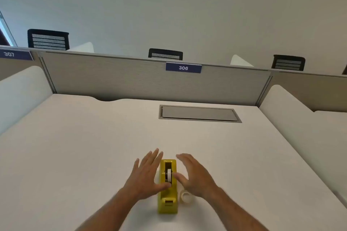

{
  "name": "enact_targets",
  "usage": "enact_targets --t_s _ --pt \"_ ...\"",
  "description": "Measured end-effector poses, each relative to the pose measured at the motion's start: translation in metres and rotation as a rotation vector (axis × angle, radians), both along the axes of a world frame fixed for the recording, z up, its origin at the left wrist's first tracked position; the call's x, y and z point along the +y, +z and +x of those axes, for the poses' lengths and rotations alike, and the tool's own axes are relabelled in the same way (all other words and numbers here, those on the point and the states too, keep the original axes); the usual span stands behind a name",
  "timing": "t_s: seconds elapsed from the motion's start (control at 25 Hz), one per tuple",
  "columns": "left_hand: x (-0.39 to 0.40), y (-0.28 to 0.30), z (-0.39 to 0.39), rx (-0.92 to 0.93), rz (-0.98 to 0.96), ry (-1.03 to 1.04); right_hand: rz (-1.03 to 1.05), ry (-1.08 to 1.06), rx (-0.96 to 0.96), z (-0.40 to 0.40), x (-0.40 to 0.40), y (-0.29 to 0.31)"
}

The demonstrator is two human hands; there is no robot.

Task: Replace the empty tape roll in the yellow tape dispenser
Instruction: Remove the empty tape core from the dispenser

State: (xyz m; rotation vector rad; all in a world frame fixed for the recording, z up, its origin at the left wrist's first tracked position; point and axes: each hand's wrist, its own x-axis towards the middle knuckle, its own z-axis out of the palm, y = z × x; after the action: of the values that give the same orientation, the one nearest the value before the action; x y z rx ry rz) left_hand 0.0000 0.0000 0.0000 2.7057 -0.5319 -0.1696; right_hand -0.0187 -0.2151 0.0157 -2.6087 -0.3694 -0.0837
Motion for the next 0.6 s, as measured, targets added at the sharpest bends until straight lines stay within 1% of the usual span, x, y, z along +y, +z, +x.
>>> enact_targets --t_s 0.08,0.16,0.32,0.6 --pt "-0.003 -0.004 -0.006 0.056 -0.006 -0.023 -0.034 0.062 0.008 -0.001 0.005 -0.003" --pt "-0.004 -0.012 -0.012 0.071 -0.002 -0.011 -0.057 0.097 0.017 -0.005 0.010 -0.005" --pt "-0.004 -0.016 -0.012 0.061 -0.020 0.009 -0.115 0.071 0.037 -0.002 0.015 -0.006" --pt "-0.005 -0.019 -0.011 0.060 -0.138 0.041 -0.139 0.042 0.088 0.007 0.025 -0.004"
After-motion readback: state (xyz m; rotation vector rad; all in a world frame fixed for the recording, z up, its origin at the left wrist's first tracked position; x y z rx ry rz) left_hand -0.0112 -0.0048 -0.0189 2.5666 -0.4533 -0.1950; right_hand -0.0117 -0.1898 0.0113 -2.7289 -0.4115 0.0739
